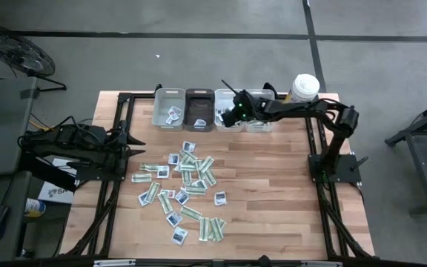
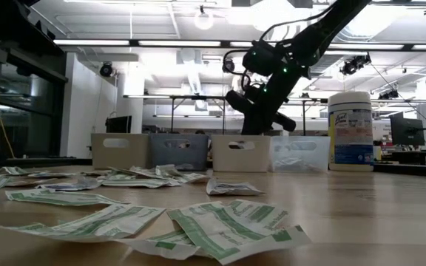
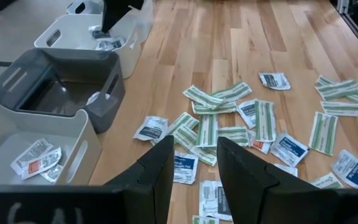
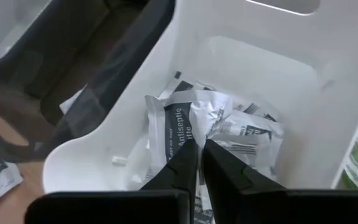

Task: Pick & Place First Aid Supplies
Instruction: Put the black towelette pack into the white bin

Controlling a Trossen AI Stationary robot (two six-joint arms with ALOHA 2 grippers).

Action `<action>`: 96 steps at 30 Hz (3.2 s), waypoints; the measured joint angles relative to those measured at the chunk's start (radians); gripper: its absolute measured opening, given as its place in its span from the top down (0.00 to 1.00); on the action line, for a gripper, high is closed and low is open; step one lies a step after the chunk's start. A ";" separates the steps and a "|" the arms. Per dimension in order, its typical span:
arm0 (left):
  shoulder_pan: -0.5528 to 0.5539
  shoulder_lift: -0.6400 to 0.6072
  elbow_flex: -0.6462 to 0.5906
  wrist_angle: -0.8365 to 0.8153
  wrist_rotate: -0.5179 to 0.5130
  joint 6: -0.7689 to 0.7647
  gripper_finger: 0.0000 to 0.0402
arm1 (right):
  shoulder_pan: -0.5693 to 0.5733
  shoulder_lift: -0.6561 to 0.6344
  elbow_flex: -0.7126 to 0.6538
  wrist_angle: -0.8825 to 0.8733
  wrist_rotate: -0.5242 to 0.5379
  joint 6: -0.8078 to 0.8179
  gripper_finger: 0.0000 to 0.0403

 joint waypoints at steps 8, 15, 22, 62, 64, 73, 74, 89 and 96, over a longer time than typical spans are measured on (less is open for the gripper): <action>0.000 0.000 0.000 0.000 -0.002 0.000 0.70 | -0.001 0.000 0.000 -0.005 -0.046 0.050 0.84; 0.000 0.000 0.000 -0.001 -0.002 0.000 0.70 | -0.011 0.000 0.000 -0.006 -0.106 0.057 0.72; 0.000 0.000 0.000 -0.001 -0.002 -0.001 0.70 | -0.013 0.000 0.000 -0.005 -0.159 0.052 0.69; 0.000 0.000 0.000 -0.010 0.029 0.007 0.70 | 0.540 -0.246 0.002 -0.006 -0.199 -0.171 0.69; 0.000 0.000 0.000 -0.010 0.029 0.016 0.70 | 0.592 -0.245 0.002 -0.006 -0.146 -0.188 0.69; 0.000 0.000 0.000 -0.033 0.051 0.032 0.70 | 0.761 -0.184 0.002 0.004 -0.035 -0.168 0.69; 0.000 0.000 0.000 -0.041 0.051 0.029 0.70 | 0.773 -0.171 0.002 0.004 -0.036 -0.168 0.69; 0.000 0.000 0.000 -0.068 0.096 0.027 0.70 | 0.800 0.005 0.002 0.040 -0.108 -0.175 0.58; 0.000 0.000 0.000 -0.069 0.095 0.026 0.70 | 0.810 0.082 0.002 0.039 -0.077 -0.293 0.57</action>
